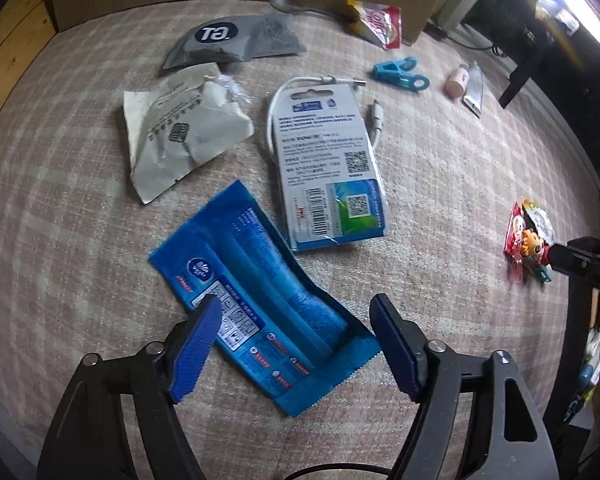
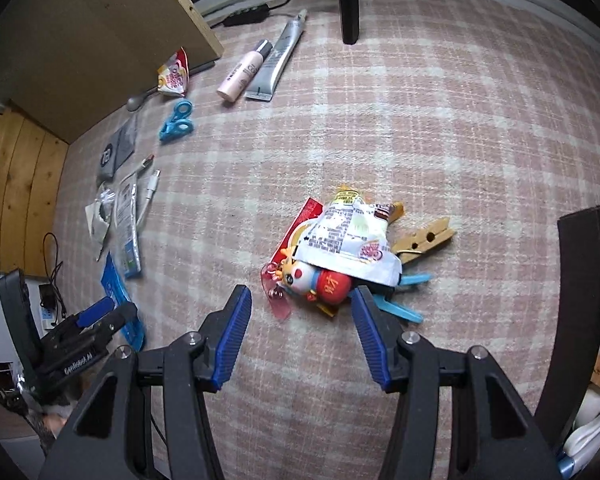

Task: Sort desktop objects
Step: 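Move the left tool to the blue wet-wipe packet while the right tool approaches the clown figure, then grasp the blue wet-wipe packet with the left tool while the right tool grasps the clown figure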

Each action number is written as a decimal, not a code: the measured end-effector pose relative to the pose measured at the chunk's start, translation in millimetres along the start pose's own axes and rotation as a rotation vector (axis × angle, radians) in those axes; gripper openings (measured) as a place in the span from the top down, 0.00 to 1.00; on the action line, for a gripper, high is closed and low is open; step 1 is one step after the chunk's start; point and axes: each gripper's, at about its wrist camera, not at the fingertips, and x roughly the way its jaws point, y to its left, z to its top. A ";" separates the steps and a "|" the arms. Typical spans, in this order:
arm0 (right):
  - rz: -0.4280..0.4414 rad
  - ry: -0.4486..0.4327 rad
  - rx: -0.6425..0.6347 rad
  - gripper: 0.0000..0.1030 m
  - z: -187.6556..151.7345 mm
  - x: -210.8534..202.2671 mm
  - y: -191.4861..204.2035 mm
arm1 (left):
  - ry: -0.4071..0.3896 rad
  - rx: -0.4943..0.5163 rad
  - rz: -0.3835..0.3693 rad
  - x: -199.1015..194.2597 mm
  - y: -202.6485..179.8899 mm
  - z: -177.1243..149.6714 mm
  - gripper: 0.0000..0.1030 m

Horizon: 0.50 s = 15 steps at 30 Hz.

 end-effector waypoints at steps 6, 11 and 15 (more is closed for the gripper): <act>-0.067 0.014 -0.002 0.50 9.8 15.3 8.4 | -0.004 0.036 0.045 3.4 -10.3 1.2 0.26; -0.115 0.010 -0.022 0.49 20.1 24.3 18.8 | -0.009 0.055 0.116 7.7 -14.6 4.2 0.25; -0.140 0.019 -0.066 0.49 17.7 33.9 30.0 | -0.036 0.079 0.149 9.6 -17.2 1.6 0.22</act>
